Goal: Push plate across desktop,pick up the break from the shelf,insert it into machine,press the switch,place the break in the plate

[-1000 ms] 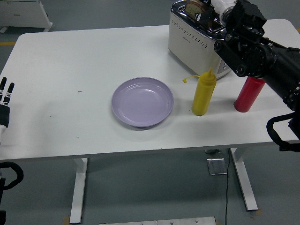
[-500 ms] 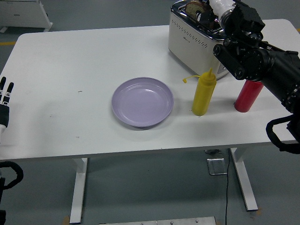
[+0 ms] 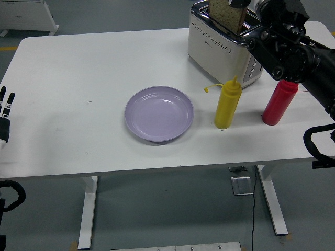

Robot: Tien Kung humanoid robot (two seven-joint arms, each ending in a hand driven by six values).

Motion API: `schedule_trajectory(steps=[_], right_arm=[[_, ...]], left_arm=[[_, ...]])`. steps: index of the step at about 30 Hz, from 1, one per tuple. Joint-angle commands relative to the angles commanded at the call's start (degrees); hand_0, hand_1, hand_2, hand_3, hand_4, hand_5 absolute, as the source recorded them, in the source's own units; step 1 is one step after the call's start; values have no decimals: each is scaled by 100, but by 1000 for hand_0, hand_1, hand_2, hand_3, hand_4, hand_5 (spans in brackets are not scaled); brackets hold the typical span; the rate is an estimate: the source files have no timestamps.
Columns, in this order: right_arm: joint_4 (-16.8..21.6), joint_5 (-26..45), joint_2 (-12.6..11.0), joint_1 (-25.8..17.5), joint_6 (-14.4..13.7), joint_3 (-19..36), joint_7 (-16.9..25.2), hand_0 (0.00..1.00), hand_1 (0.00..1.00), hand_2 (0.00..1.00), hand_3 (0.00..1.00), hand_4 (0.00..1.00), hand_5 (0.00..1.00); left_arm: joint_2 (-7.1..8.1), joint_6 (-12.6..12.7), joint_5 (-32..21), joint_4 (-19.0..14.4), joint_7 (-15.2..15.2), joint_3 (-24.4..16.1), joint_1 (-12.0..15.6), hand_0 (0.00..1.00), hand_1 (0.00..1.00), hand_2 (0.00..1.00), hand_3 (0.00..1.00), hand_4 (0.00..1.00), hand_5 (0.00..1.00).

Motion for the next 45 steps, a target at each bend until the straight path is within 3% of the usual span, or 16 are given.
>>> schedule_trajectory(steps=[7, 10, 13, 26, 32, 38, 43, 45], right_arm=[[855, -269, -399, -60, -407, 215, 171, 308, 384, 445, 502, 230, 133], [1310, -187, -611, -109, -621, 200, 239, 308, 384, 445, 502, 230, 133], [1794, 87, -785, -136, -666, 79, 207, 306, 381, 442, 500, 230, 145], [3959, 1982, -1136, -129, 106, -984, -136, 307, 379, 442, 500, 233, 160], [4778, 2888, -1232, -159, 887, -1335, -83, 307, 379, 442, 500, 234, 157], [4993, 3555, -1289, -242, 1629, -1709, -7, 310, 372, 438, 495, 235, 161], [4901, 3937, -1255, -309, 2240, -2085, 16, 309, 369, 436, 495, 236, 160], [4815, 4019, -1215, -311, 2342, -2211, 28, 309, 369, 436, 495, 236, 160]], left_arm=[[8, 7, -4, -2, 1, 22, 19, 843, 853, 909, 794, 592, 998], [14, 7, -3, -4, 0, 29, 28, 843, 853, 909, 794, 592, 998], [19, 8, 0, -7, -1, 28, 46, 844, 853, 908, 793, 590, 998], [33, 7, -11, 3, -6, 86, 83, 847, 854, 911, 792, 588, 998], [32, 7, -8, 5, -13, 64, 97, 848, 855, 911, 791, 587, 998], [22, 8, -16, 1, -27, 37, 93, 849, 856, 911, 790, 588, 998], [16, 10, -28, -3, -52, 12, 91, 849, 854, 911, 790, 589, 998], [13, 11, -35, -4, -68, 13, 85, 849, 854, 911, 790, 589, 998]])
